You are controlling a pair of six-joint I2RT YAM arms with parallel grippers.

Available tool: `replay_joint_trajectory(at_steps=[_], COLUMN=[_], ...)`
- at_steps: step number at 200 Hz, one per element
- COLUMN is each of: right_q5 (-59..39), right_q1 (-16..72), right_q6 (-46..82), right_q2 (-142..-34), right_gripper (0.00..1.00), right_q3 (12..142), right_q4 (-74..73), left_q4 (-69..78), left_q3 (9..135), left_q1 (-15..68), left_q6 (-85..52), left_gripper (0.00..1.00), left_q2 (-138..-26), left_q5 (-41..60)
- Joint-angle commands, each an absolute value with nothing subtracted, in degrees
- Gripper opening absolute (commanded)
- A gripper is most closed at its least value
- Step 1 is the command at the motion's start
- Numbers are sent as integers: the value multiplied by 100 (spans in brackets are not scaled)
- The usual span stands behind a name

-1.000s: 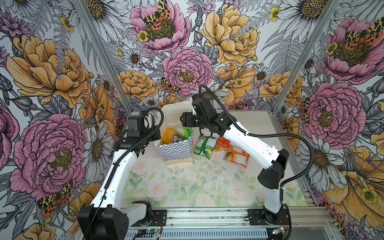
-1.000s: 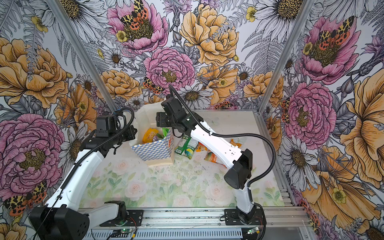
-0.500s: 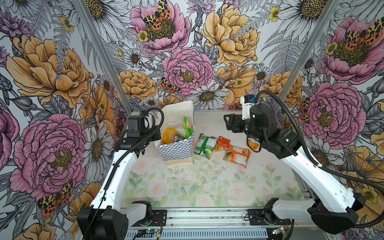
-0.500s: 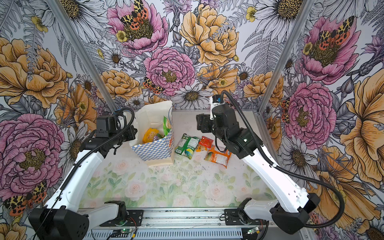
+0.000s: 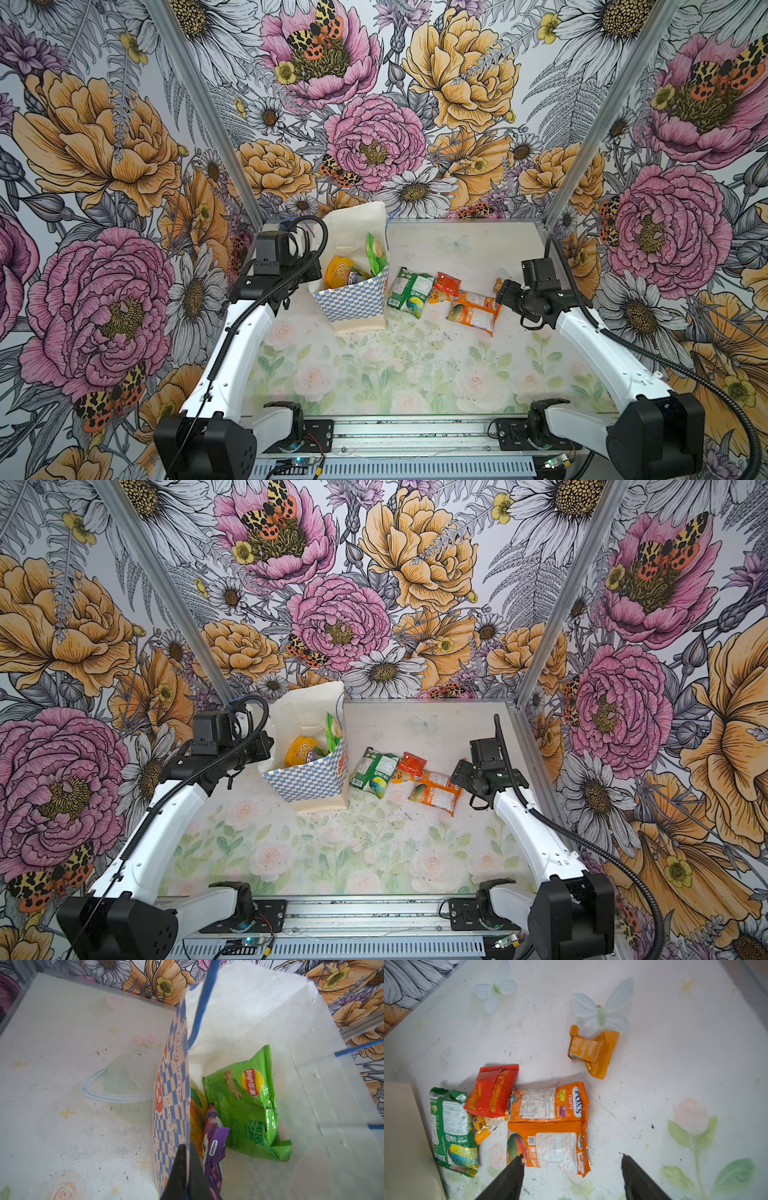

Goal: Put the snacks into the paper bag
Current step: 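Withdraw the right gripper away from the paper bag toward the table snacks, then lower the right gripper onto the orange Fox's Fruits bag and close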

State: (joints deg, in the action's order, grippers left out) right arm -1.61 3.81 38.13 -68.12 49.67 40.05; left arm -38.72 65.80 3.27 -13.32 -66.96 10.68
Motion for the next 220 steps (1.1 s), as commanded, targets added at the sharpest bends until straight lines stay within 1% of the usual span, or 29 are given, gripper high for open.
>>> replay_joint_trajectory(at_steps=[1,25,42,59,100,115,148,157,171,194,220], right_q5=[-1363,-1864,-2026,-1976,-2102,-2163,-2149,-2231,-2304,-2232,-2145], right_q1=[18,-297,-413,-423,-422,-416,-360,-334,-284,-258,-263], right_q6=[3860,3849,3854,3797,3695,3717,3838,3865,3895,3976,4108], right_q2=[-6962,-7162,-7337,-7505,-7851,-7994,-8464,-8624,-8815,-8899,-8811], right_gripper=[76,76,75,71,65,61,56,52,43,30,12], right_q3=[4654,4244,4066,3995,3905,3885,3943,3985,4009,3990,3964], right_q4=[3392,2902,2622,2506,2215,2089,1995,1987,1964,1919,1866], left_q4=[-3691,-3691,-3692,-3691,-3691,-3691,-3690,-3696,-3694,-3689,-3691], left_q3=[6706,6707,6707,6706,6710,6708,6706,6707,6710,6707,6708], left_q1=[345,351,351,350,349,351,352,351,352,348,352], left_q6=[-1223,-1231,-1227,-1223,-1226,-1228,-1224,-1227,-1222,-1224,-1226], left_gripper=[0,0,0,0,0,0,0,0,0,0,0], left_q2=[-6513,-6519,-6505,-6501,-6499,-6500,-6512,-6508,-6511,-6519,-6519], left_q5=[912,932,928,917,912,911,920,910,906,913,910])
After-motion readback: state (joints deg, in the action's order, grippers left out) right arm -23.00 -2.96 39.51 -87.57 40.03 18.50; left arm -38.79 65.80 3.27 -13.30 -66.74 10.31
